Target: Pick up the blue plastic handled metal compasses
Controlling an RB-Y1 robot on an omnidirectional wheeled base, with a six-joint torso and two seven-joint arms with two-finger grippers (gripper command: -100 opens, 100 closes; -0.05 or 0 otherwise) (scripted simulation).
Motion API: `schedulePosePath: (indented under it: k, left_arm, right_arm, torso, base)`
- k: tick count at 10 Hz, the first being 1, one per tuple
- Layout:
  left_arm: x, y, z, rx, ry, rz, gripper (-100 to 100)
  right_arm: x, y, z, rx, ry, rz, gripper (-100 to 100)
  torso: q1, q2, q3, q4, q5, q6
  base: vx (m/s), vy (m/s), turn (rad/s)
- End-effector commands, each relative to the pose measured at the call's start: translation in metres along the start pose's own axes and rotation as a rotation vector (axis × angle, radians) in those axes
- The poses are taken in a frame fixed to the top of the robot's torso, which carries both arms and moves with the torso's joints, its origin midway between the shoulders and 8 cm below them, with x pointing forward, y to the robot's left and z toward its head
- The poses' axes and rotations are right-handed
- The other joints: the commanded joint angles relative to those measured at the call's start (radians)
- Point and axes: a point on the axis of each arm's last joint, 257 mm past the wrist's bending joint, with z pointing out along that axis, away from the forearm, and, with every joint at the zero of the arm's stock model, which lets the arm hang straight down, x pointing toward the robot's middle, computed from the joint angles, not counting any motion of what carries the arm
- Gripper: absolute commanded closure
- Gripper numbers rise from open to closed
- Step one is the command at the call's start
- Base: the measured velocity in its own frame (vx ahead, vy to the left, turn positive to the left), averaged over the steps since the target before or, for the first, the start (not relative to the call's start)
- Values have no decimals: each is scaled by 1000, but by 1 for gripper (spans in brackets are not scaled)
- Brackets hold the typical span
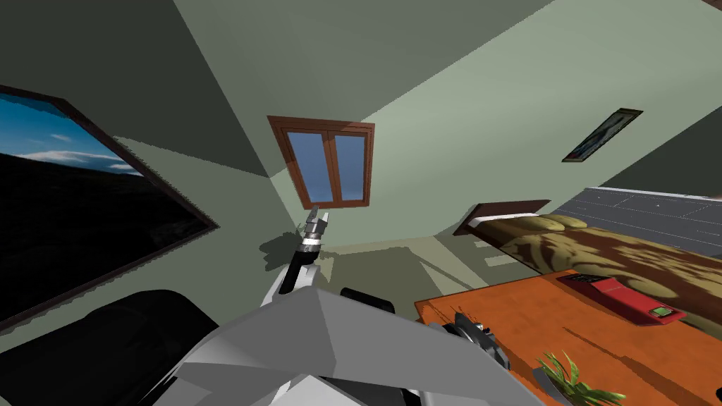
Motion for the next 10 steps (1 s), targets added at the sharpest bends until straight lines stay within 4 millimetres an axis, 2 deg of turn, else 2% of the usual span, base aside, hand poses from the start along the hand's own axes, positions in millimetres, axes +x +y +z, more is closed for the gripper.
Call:
schedulePosePath:
  k: [1, 3, 4, 5, 6, 8, 10]
  left_arm:
    - [0, 0, 0, 0, 0, 0, 0]
    - [0, 0, 0, 0, 0, 0, 0]
    - [0, 0, 0, 0, 0, 0, 0]
    - [0, 0, 0, 0, 0, 0, 0]
    - [0, 0, 0, 0, 0, 0, 0]
    - [0, 0, 0, 0, 0, 0, 0]
    - [0, 0, 0, 0, 0, 0, 0]
  right_arm:
    - [-9, 25, -2, -42, -13, -9, 100]
    - [-9, 25, -2, -42, -13, -9, 100]
    - [-24, 50, -3, -92, -43, -20, 100]
    - [-27, 54, -2, -96, -45, -20, 100]
    - [-38, 73, -4, -138, -71, -36, 100]
    - [-52, 97, -6, -183, -104, -58, 100]
    - [-76, 121, -5, -222, -147, -68, 100]
  torso:
    - [0, 0, 0, 0, 0, 0]
    - [-1, 0, 0, 0, -1, -2]
    - [-3, 0, 0, 0, -1, -1]
    - [-3, 0, 0, 0, -1, 1]
    - [-3, 0, 0, 0, -1, 0]
    - [-2, 0, 0, -1, -1, -1]
    - [-3, 0, -1, -1, -1, 0]
  base:
    - [0, 37, -232]
    - [-2, 11, 17]
    - [0, 9, -385]
    - [-3, 26, -271]
    - [-2, 32, -386]
    - [-7, 35, -284]
    - [-6, 33, -331]
